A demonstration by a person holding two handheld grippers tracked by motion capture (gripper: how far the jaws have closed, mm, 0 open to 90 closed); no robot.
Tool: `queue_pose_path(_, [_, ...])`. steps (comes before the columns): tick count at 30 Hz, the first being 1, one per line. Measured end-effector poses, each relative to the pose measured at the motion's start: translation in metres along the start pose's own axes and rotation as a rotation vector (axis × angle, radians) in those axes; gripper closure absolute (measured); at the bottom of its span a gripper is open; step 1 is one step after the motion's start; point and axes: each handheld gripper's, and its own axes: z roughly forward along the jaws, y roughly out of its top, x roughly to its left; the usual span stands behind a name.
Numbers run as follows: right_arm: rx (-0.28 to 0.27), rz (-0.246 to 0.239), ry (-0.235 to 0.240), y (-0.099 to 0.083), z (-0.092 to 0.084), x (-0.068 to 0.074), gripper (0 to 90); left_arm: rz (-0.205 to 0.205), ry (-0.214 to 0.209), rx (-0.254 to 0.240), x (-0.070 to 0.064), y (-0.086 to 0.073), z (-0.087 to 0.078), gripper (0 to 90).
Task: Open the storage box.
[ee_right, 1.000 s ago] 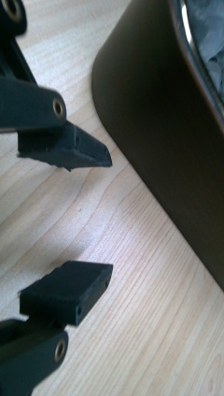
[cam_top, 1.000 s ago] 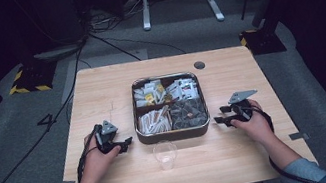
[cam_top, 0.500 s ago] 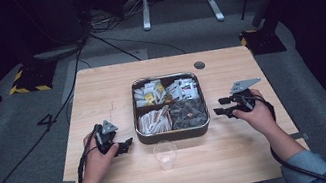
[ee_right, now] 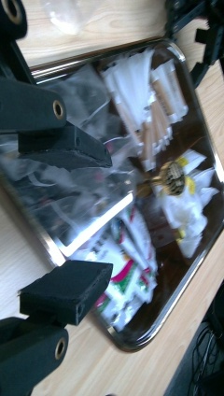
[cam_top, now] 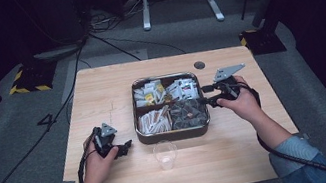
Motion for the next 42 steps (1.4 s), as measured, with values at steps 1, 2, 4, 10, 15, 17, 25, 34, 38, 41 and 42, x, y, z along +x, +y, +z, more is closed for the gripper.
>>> queue_pose_path(1, [-0.001,-0.003,0.004,0.003,0.002,0.001,42.6,0.002,0.001,0.001,0.000,0.000,0.000,16.8])
queue_pose_path(2, [-0.002,-0.007,0.004,0.006,0.004,0.001,42.5,0.005,0.001,0.001,0.000,0.000,0.000,16.8])
queue_pose_path(4, [-0.004,-0.009,0.007,0.012,0.008,0.002,42.4,0.005,0.001,0.001,0.000,0.000,0.000,16.8])
queue_pose_path(10, [0.056,-0.038,0.003,0.019,0.035,0.003,42.4,0.004,-0.005,0.005,0.001,0.000,0.000,16.7])
queue_pose_path(15, [0.028,-0.029,0.022,0.030,0.045,0.003,42.0,0.004,-0.010,0.004,0.001,0.001,0.000,16.7])
queue_pose_path(17, [0.035,-0.038,0.019,0.034,0.049,0.004,41.4,0.004,-0.010,0.003,0.001,0.001,0.001,16.6])
queue_pose_path(25, [0.046,-0.036,0.033,0.044,0.069,0.005,42.1,0.003,-0.010,0.003,0.001,0.001,0.001,16.6])
queue_pose_path(34, [0.082,-0.031,0.056,0.045,0.096,0.009,41.7,0.005,-0.012,0.004,0.001,0.001,0.001,16.6])
queue_pose_path(38, [0.113,-0.013,0.057,0.044,0.106,0.012,43.4,0.005,-0.012,0.003,0.001,0.001,0.001,16.6])
queue_pose_path(41, [0.124,-0.003,0.056,0.044,0.110,0.013,44.8,0.005,-0.012,0.003,0.001,0.001,0.001,16.6])
queue_pose_path(42, [0.126,-0.003,0.053,0.044,0.112,0.013,46.0,0.005,-0.012,0.003,0.001,0.001,0.001,16.6])
